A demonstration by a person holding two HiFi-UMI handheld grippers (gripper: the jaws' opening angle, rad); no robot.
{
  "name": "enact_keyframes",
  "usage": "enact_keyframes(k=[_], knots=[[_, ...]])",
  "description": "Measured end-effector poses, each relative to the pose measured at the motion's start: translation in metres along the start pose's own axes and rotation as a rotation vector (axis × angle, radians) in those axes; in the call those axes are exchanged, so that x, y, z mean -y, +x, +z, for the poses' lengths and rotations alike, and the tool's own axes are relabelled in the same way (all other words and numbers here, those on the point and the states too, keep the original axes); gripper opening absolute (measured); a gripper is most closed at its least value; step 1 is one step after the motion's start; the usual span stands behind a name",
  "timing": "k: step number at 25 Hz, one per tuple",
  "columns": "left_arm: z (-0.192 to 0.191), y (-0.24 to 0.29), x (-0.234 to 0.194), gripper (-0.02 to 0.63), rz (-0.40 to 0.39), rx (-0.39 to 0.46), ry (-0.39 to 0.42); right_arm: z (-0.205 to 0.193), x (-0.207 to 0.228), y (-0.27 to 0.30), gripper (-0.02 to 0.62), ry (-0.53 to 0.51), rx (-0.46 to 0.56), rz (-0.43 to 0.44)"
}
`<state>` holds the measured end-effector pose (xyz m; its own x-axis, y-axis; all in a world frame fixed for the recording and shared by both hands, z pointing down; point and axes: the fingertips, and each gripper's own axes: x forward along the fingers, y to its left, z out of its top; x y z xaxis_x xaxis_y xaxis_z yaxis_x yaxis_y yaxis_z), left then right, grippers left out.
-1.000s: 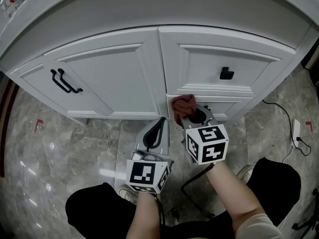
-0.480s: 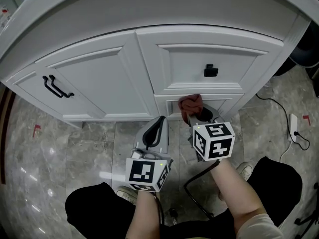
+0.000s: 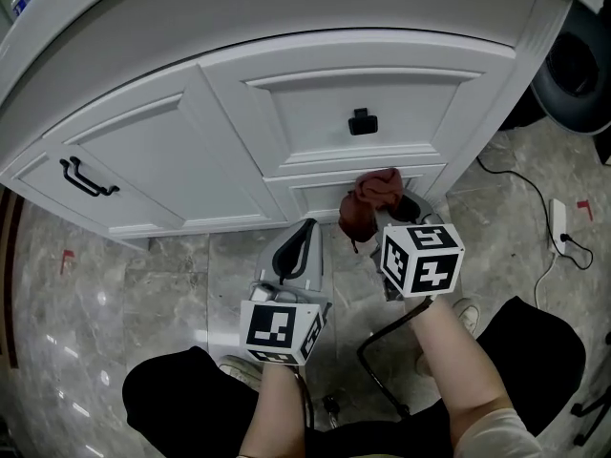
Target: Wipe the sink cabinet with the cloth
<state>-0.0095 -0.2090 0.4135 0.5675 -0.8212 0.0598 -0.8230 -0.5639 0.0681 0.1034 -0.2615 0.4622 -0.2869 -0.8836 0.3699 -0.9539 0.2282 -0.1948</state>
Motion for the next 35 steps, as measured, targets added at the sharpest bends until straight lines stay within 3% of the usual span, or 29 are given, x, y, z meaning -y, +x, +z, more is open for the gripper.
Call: enact_keyframes(k=[7, 14, 23, 26, 30, 35], knots=[[-0.004, 0.016, 0.031, 0.001, -0.057, -0.008, 0.009, 0.003, 0.051, -0.022, 0.081, 0.024, 0.008, -0.109], [-0.012, 0.024, 0.058, 0.0, -0.1, -0.022, 0.008, 0.011, 0.078, -0.041, 0.081, 0.07, 0.057, -0.139], [-0.023, 0.027, 0.062, 0.001, -0.092, -0.026, 0.007, 0.007, 0.11, -0.059, 0.078, 0.103, 0.077, -0.211], [-0.03, 0.026, 0.056, 0.001, -0.088, -0.024, 0.002, 0.002, 0.089, -0.057, 0.08, 0.07, 0.096, -0.17], [-0.042, 0.021, 0.037, 0.001, -0.055, -0.03, -0.011, -0.005, 0.025, -0.036, 0.08, -0.019, 0.106, -0.04], [-0.049, 0.004, -0.002, 0.001, 0.005, -0.029, -0.012, -0.028, -0.05, 0.001, 0.08, -0.04, 0.065, 0.096]])
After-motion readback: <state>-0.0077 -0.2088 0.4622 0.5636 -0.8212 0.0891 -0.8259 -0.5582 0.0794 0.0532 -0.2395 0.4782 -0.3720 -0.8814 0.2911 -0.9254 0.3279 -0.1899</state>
